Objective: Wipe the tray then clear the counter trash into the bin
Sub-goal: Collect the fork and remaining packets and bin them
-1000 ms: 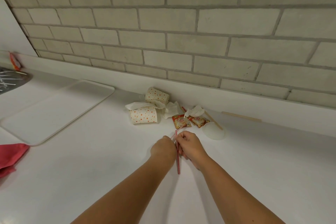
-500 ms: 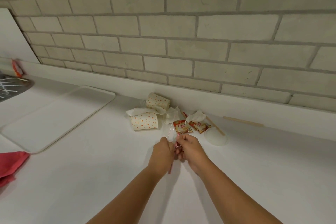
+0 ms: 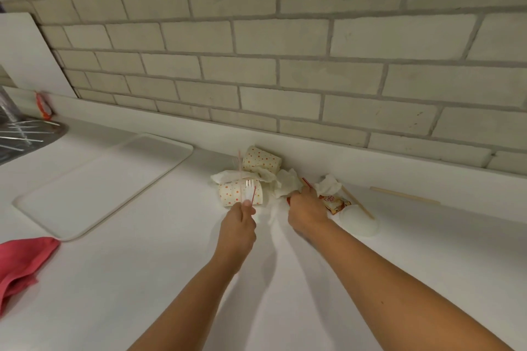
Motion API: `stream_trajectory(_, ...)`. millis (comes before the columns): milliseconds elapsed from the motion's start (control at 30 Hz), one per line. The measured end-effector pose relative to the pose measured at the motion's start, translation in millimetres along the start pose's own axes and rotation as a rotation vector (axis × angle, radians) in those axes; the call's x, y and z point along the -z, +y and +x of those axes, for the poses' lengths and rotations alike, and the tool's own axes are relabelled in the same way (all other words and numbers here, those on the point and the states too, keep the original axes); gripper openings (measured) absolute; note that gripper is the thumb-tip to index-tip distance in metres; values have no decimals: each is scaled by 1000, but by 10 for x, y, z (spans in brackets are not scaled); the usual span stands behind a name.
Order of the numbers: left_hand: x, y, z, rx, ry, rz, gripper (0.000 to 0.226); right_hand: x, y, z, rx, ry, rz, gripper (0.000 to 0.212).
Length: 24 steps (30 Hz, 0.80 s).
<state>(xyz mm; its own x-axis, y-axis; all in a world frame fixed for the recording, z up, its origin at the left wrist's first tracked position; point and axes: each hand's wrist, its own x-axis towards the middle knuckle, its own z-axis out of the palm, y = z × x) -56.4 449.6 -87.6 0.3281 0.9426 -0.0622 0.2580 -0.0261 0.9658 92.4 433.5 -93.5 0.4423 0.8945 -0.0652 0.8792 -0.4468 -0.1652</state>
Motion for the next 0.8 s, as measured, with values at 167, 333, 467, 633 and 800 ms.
stream_trajectory(167, 181, 48, 19, 45, -5, -50, 32, -33, -25, -4, 90, -77, -251, 29)
stream_trajectory(333, 312, 54, -23, 59, -41, -66, 30, 119, 10, 71, 58, -79, -83, 14)
stream_trajectory(467, 403, 80, -21, 68, -31, -89, 29, 459, -51, 358, 25, 81, 243, 19)
stream_trajectory(633, 574, 89, -46, 80, -16, -106, 28, 416, -101, 725, -97, -41, 553, 20)
stream_trajectory(800, 850, 30, -94, 77, 31, -77, 28, 81, -106, 783, 29, -236, 178, 24)
